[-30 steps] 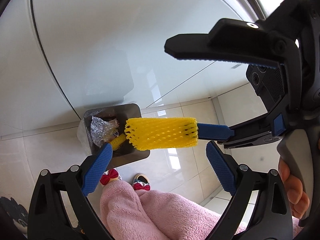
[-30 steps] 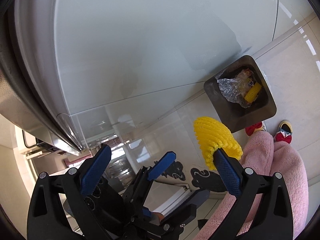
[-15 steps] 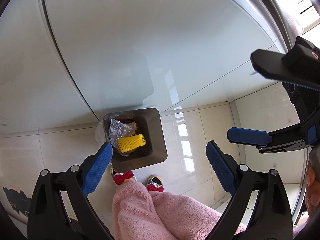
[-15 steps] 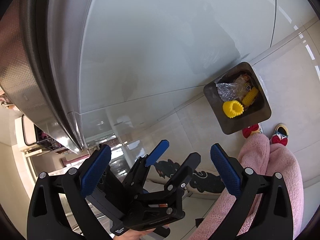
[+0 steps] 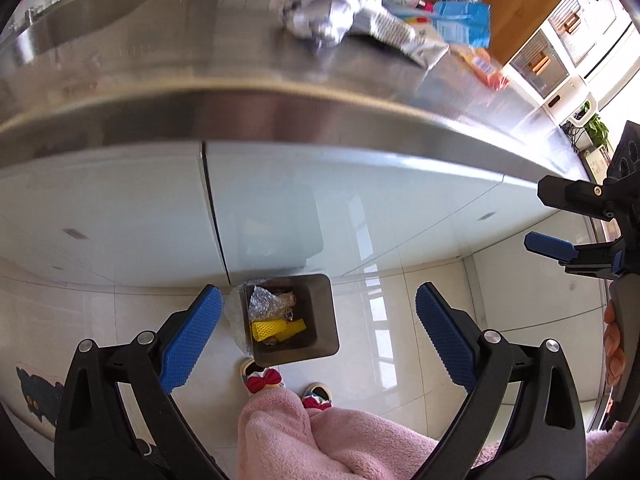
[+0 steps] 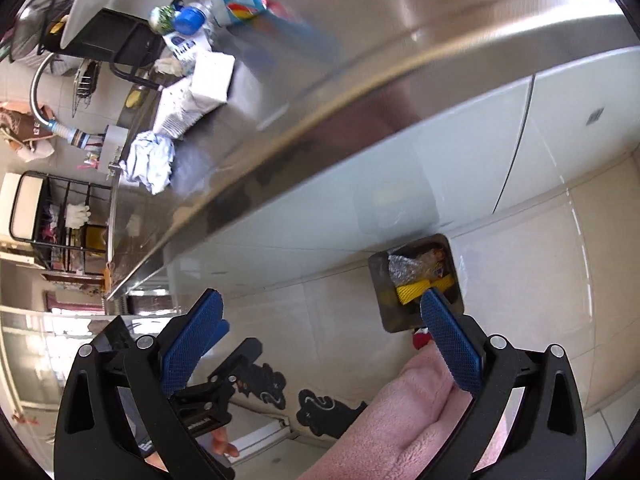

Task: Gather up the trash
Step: 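Raise both tools from the bin up to the trash on the counter, then grasp the crumpled foil ball with the left tool while the right tool grasps the white carton pouch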

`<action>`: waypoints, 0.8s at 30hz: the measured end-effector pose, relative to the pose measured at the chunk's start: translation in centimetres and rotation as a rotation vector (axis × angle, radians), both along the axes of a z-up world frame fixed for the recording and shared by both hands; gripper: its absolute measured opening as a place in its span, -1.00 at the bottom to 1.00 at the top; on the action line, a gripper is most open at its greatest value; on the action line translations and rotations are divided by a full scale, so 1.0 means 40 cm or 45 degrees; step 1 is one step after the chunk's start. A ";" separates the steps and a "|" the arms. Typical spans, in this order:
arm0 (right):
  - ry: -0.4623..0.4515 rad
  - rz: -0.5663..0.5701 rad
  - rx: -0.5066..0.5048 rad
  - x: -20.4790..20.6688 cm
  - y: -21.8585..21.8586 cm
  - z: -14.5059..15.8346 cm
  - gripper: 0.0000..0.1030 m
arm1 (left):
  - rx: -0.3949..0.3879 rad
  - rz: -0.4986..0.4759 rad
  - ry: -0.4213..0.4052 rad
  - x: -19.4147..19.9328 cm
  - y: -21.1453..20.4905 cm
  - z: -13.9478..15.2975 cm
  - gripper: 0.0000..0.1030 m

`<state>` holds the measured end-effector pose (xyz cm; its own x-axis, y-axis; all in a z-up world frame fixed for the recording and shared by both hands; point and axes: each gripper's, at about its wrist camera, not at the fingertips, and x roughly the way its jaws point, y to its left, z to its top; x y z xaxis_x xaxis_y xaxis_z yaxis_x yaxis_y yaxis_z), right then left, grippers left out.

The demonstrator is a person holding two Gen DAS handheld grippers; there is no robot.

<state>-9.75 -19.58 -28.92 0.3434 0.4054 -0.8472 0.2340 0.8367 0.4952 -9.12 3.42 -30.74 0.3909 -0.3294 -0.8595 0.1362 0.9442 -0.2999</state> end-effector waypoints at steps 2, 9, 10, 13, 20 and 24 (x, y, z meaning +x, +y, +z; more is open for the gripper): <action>-0.059 0.005 -0.062 0.002 -0.005 0.052 0.94 | 0.004 0.016 -0.049 0.011 0.009 0.055 0.81; -0.235 0.034 -0.275 0.053 0.004 0.190 0.94 | 0.013 0.040 -0.210 0.071 0.026 0.229 0.81; -0.252 0.043 -0.288 0.066 0.011 0.202 0.94 | 0.019 0.038 -0.229 0.082 0.025 0.241 0.81; -0.290 0.099 -0.324 0.108 0.046 0.221 0.94 | 0.046 0.029 -0.275 0.117 0.024 0.279 0.81; -0.364 0.354 -0.551 0.183 0.137 0.235 0.94 | 0.085 -0.004 -0.254 0.224 0.018 0.260 0.73; -0.411 0.474 -0.592 0.209 0.151 0.211 0.94 | 0.090 -0.038 -0.199 0.280 0.007 0.222 0.50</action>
<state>-1.40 -13.53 -20.49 0.5166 0.1637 -0.8404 -0.2106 0.9757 0.0606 2.09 3.69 -21.85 0.5123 -0.2835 -0.8107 0.2045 0.9571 -0.2055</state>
